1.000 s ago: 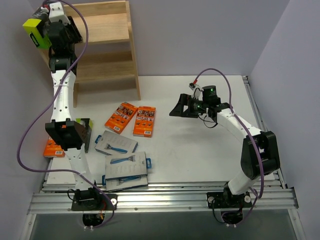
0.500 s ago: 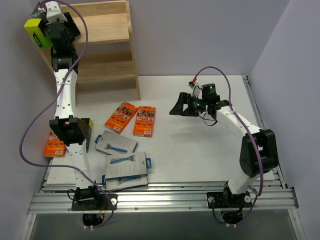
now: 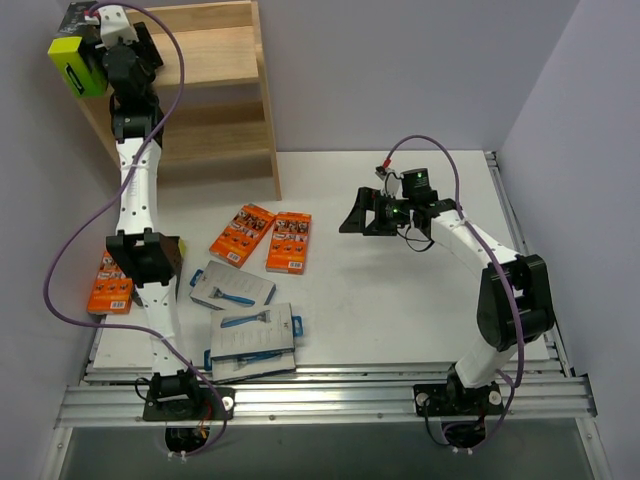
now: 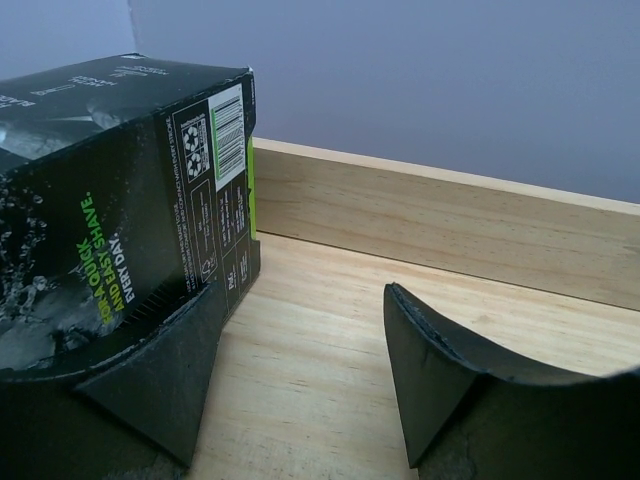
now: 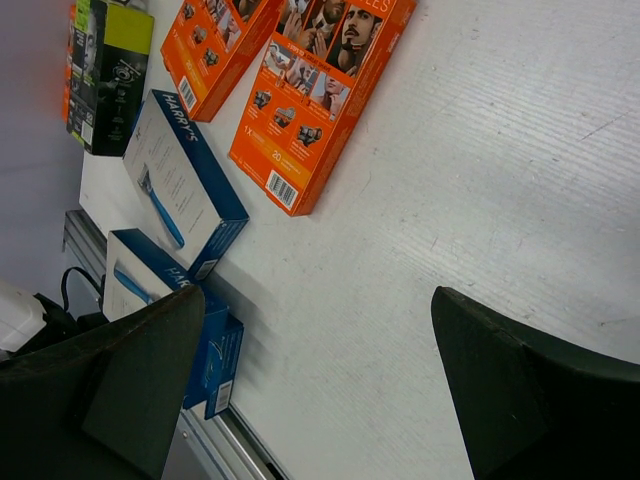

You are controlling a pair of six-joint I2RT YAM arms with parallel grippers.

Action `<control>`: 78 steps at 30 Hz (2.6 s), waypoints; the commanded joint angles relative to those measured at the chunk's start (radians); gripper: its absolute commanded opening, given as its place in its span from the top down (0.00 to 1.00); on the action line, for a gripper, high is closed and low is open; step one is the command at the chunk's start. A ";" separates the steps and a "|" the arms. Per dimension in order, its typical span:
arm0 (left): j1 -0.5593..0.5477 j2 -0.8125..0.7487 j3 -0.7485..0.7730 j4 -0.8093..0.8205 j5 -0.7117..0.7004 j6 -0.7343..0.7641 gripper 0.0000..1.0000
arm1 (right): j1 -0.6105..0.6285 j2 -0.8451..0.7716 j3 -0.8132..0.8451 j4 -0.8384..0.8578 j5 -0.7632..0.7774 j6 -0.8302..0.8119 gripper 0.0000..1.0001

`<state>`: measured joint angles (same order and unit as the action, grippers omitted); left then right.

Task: Place and organize the shaving razors onto the shelf
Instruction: Place the shaving razor onto shelf

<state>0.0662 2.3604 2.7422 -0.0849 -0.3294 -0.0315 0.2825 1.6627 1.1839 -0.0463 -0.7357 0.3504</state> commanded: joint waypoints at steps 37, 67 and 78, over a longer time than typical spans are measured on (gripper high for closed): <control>-0.163 -0.524 -0.415 -0.225 0.122 -0.056 0.05 | 0.004 -0.210 -0.076 0.036 0.006 0.022 0.07; 0.316 -0.888 -0.780 -0.286 0.329 -0.255 0.56 | 0.083 -0.224 -0.139 0.140 0.016 0.029 0.08; 0.319 -0.699 -0.558 -0.335 0.377 -0.249 0.60 | 0.089 -0.173 -0.153 0.172 0.002 0.021 0.08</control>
<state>0.3771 1.6363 2.1216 -0.4236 0.0196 -0.2703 0.3622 1.4757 1.0328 0.0856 -0.7212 0.3767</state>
